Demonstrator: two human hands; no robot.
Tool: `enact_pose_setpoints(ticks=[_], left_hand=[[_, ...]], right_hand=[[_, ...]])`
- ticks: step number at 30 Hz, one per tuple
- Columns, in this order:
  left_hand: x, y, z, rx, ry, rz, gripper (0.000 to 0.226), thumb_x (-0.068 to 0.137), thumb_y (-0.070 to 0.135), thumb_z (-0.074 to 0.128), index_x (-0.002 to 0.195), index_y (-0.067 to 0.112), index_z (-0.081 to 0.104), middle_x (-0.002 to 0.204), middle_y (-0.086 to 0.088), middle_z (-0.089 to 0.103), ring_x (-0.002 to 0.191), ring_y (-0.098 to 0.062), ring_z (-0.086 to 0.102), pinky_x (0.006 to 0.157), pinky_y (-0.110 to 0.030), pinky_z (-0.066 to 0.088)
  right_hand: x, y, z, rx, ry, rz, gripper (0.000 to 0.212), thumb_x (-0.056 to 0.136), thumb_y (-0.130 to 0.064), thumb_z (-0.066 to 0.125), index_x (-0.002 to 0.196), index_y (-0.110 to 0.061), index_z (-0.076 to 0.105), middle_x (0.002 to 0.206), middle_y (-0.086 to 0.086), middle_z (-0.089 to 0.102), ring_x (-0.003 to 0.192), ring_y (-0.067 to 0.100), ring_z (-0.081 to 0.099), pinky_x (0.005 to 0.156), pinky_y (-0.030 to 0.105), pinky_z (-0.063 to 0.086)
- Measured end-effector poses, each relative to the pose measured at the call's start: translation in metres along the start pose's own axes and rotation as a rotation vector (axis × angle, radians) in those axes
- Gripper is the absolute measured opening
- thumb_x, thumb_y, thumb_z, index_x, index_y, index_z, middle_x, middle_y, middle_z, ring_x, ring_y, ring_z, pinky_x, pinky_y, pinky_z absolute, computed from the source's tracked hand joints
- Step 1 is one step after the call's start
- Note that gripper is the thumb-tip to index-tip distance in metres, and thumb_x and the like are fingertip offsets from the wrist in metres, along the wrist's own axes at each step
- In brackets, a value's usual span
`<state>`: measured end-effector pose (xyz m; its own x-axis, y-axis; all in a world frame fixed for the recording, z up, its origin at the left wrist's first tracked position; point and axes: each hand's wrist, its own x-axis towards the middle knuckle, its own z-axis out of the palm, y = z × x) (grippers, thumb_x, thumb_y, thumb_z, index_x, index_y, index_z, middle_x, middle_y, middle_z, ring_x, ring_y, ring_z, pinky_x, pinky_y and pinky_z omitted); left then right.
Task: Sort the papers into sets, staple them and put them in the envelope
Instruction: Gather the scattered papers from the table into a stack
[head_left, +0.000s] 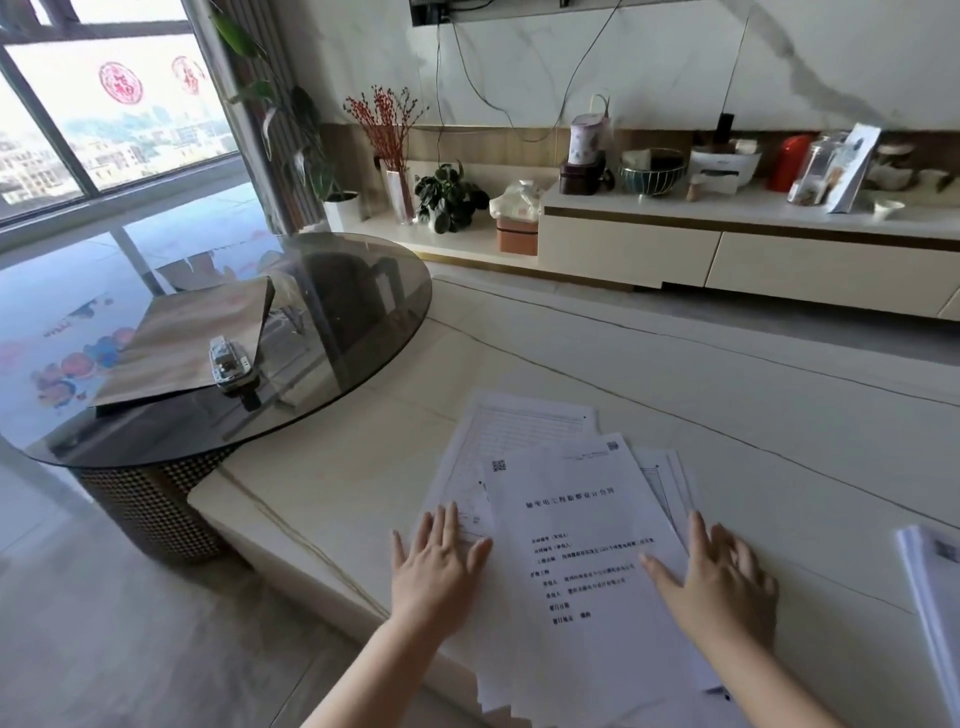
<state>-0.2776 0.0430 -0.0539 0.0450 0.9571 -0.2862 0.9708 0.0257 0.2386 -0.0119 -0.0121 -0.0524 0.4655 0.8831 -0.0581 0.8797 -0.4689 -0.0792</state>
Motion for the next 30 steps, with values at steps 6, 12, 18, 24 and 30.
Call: enact_pose_setpoints(ticks=[6,12,18,24,30], left_hand=[[-0.045,0.023,0.007,-0.072,0.022,0.074,0.094,0.074,0.076,-0.008,0.153,0.025,-0.004,0.146,0.007,0.041,0.14,-0.012,0.024,0.119,-0.04,0.006],[-0.052,0.016,-0.003,-0.371,0.128,-0.015,0.041,0.1,0.036,0.04,0.139,0.025,0.044,0.136,-0.001,0.054,0.122,-0.016,0.051,0.098,-0.027,0.041],[-0.047,-0.009,-0.019,-0.835,0.18,-0.728,0.093,0.086,0.033,0.068,0.153,0.016,0.005,0.157,-0.015,0.001,0.142,-0.037,0.018,0.111,-0.045,0.025],[-0.048,-0.037,-0.014,-1.062,0.132,-0.773,0.091,0.083,0.029,0.072,0.147,0.003,0.013,0.128,-0.017,0.054,0.114,-0.035,0.056,0.091,-0.037,0.047],[-0.058,-0.063,-0.015,-1.199,0.084,-0.775,0.056,0.073,0.04,0.079,0.102,-0.002,0.057,0.093,-0.012,0.065,0.088,-0.031,0.063,0.083,-0.041,0.053]], right_hand=[[-0.002,-0.015,0.0,0.004,-0.005,0.039,0.08,0.089,-0.069,0.033,0.15,-0.022,0.011,0.151,-0.001,0.031,0.137,0.023,0.027,0.101,0.033,0.033],[0.001,-0.007,-0.015,0.132,-0.082,0.057,0.082,0.086,-0.061,0.051,0.147,-0.015,0.021,0.144,0.008,0.043,0.128,0.03,0.042,0.098,0.036,0.036],[0.006,-0.011,-0.017,0.112,-0.249,-0.022,0.072,0.084,-0.063,0.053,0.139,-0.021,0.038,0.149,0.006,0.033,0.135,0.029,0.03,0.105,0.036,0.035],[-0.008,-0.052,-0.005,0.09,-0.323,-0.184,0.075,0.088,-0.064,0.044,0.149,-0.029,0.019,0.16,-0.004,0.008,0.145,0.034,0.008,0.115,0.046,0.022],[-0.025,-0.098,-0.003,0.08,-0.376,-0.314,0.075,0.091,-0.06,0.043,0.151,-0.028,0.013,0.161,-0.006,0.002,0.147,0.033,0.002,0.117,0.044,0.015]])
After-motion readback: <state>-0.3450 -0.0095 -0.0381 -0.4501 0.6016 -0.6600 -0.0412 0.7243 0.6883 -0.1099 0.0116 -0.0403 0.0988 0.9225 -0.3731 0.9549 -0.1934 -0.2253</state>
